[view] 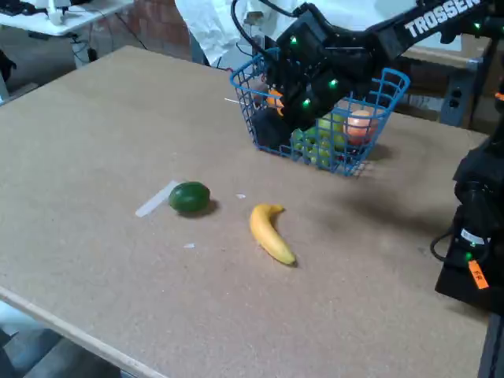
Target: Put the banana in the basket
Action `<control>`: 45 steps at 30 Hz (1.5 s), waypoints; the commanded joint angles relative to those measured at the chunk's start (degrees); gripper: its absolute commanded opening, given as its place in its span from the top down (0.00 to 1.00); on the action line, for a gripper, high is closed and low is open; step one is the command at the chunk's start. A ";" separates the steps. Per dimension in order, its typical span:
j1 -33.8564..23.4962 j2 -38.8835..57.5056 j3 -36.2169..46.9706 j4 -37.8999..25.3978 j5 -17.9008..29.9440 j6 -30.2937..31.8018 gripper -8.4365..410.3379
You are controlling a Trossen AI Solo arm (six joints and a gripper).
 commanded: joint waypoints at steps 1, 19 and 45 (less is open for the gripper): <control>0.02 -0.02 0.02 0.13 -0.15 0.00 0.45; 0.92 -0.02 0.02 0.13 -0.22 17.59 0.45; 4.63 -0.04 0.02 -6.14 -11.10 45.35 0.45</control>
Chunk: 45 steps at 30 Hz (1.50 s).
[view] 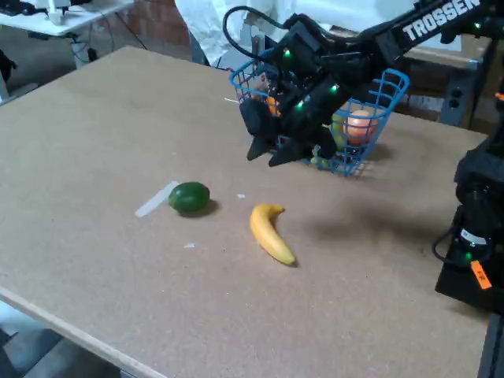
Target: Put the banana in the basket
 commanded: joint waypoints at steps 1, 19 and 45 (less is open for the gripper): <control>0.11 -0.04 0.02 -1.64 -0.22 3.34 0.45; 3.17 -0.09 0.02 -9.51 3.26 10.51 0.16; 6.10 7.30 0.04 -9.35 6.80 16.31 0.05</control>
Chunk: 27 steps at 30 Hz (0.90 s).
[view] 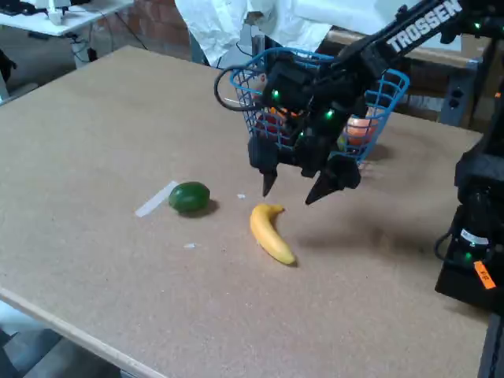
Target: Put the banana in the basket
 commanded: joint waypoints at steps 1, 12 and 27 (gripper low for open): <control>0.11 1.84 0.02 2.73 0.02 0.48 0.04; 0.22 6.45 0.15 5.70 0.09 0.39 0.02; 0.26 15.21 13.09 -7.74 0.07 0.44 0.02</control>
